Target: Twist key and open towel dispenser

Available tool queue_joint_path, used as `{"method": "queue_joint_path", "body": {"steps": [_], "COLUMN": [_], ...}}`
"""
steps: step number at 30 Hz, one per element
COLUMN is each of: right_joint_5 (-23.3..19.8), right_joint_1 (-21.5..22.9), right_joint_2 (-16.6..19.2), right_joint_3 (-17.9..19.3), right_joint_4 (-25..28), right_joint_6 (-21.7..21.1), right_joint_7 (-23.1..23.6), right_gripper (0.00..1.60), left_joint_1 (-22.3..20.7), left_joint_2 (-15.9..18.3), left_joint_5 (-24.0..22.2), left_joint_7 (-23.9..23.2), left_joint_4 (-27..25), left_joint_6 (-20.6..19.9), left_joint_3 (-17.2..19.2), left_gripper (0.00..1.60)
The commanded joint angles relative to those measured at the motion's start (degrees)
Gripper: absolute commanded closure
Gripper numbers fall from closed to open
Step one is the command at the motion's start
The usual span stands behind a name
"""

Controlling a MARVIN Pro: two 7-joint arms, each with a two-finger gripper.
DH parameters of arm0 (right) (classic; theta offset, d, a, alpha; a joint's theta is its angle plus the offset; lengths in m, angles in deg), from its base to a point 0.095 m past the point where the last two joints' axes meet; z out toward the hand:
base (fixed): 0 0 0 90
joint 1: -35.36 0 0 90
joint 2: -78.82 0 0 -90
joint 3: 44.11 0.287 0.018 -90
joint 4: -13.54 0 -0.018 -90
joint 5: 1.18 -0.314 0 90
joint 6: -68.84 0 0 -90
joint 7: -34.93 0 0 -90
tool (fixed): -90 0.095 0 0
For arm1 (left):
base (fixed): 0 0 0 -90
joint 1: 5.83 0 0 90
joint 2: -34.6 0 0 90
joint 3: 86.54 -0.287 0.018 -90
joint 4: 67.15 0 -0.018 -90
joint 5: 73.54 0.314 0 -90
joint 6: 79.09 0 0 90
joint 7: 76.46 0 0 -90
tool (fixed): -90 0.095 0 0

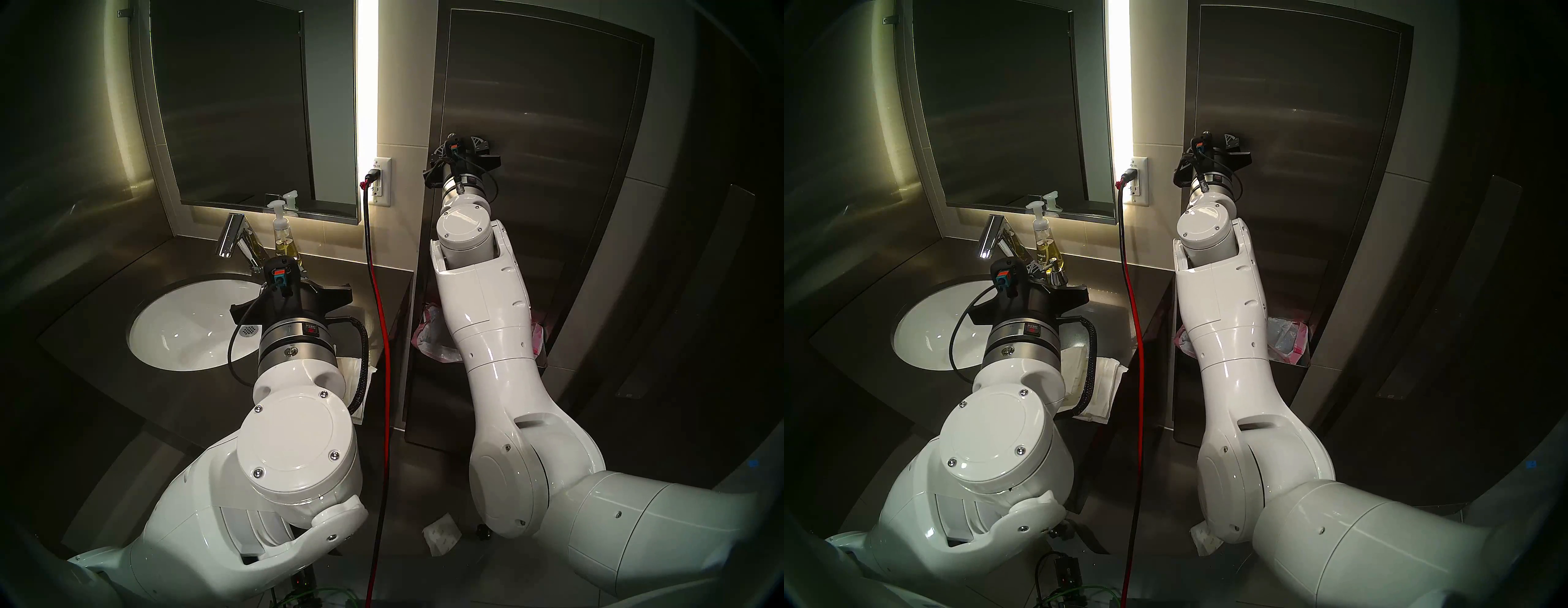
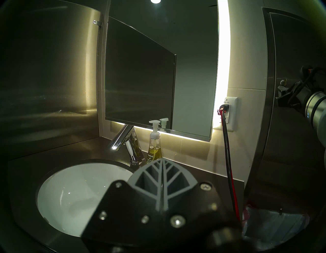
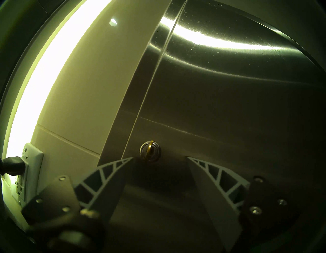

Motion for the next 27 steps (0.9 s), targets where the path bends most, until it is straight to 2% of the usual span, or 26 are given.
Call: {"method": "queue_joint_path", "body": {"steps": [1,7,10,14,15,16,17,18,20,27], "right_joint_5": [0.69,1.01,1.19,1.45,1.5,1.5,1.54,1.59,1.69,1.85], "right_joint_1": [2.23,2.66,2.88,3.07,3.11,3.11,3.14,3.18,3.25,2.63], "right_joint_2": [-0.41,-0.66,-0.83,-1.08,-1.12,-1.12,-1.14,-1.17,-1.23,-1.35], "right_joint_3": [-0.49,-0.88,-1.15,-1.51,-1.58,-1.58,-1.61,-1.66,-1.75,-1.72], "right_joint_4": [-0.09,-0.5,-0.78,-1.05,-1.1,-1.1,-1.13,-1.18,-1.25,-1.41], "right_joint_6": [0.02,-0.3,-0.46,-0.5,-0.5,-0.5,-0.5,-0.49,-0.46,-0.5], "right_joint_7": [-1.04,-1.54,-1.82,-2.3,-2.41,-2.41,-2.49,-2.61,-2.81,-3.6], "right_gripper": [0.75,0.76,0.64,0.7,0.83,0.83,1.06,1.16,1.6,1.6], "left_joint_1": [-1.04,-1.19,-1.25,-1.37,-1.37,-1.37,-1.42,-1.42,-1.44,-1.53], "left_joint_2": [-0.14,-0.13,-0.15,-0.15,-0.17,-0.17,-0.14,-0.16,-0.2,-0.24], "left_joint_5": [0.04,-0.22,-0.35,-0.51,-0.54,-0.54,-0.57,-0.6,-0.65,-0.74], "left_joint_7": [1.08,1.06,1.02,0.94,0.91,0.91,0.88,0.85,0.79,0.57], "left_joint_4": [-0.51,-0.51,-0.51,-0.51,-0.51,-0.51,-0.51,-0.51,-0.51,-0.51], "left_joint_6": [-0.27,-0.37,-0.45,-0.61,-0.65,-0.65,-0.67,-0.71,-0.8,-1.05], "left_joint_3": [0.05,0.03,-0.02,0.0,-0.03,-0.03,0.03,0.0,-0.04,-0.02], "left_gripper": [1.39,1.39,1.39,1.39,1.39,1.39,1.39,1.39,1.39,1.39]}}
